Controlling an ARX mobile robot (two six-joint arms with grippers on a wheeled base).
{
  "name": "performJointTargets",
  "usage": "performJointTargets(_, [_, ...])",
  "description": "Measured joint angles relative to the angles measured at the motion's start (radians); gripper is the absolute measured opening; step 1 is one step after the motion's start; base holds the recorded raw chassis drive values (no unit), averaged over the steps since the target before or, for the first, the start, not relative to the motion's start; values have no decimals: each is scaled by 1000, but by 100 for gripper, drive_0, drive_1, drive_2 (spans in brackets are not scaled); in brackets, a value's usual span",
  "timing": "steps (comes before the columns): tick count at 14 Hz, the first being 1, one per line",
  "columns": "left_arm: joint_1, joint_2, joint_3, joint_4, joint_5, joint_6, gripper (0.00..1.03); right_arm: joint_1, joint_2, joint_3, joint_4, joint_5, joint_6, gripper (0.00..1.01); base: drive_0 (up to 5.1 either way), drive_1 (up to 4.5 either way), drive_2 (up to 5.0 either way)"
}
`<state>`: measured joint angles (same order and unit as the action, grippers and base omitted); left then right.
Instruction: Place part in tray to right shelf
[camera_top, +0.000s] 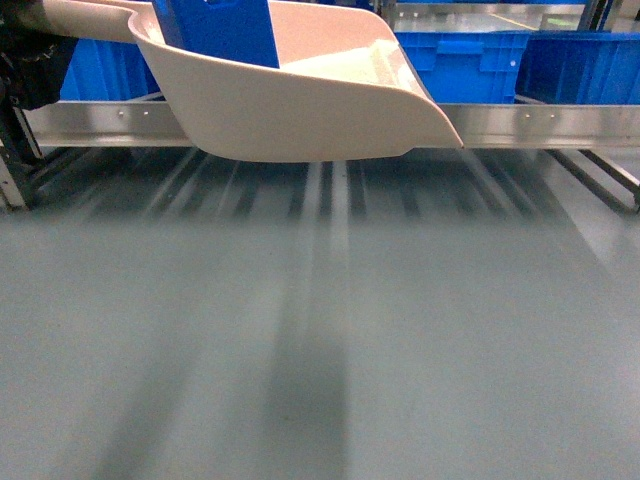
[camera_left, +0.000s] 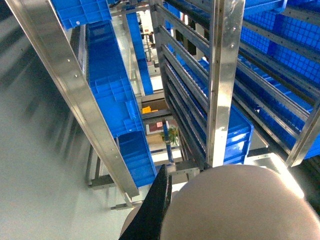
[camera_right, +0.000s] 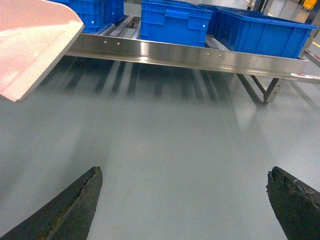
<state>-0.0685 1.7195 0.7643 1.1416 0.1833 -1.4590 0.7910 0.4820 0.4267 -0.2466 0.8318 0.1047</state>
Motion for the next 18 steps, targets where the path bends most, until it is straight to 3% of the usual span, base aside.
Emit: performJointTargets(18, [-1, 0, 0, 0, 0, 0, 14, 0, 0, 0, 4, 0, 0, 98, 7, 427, -412])
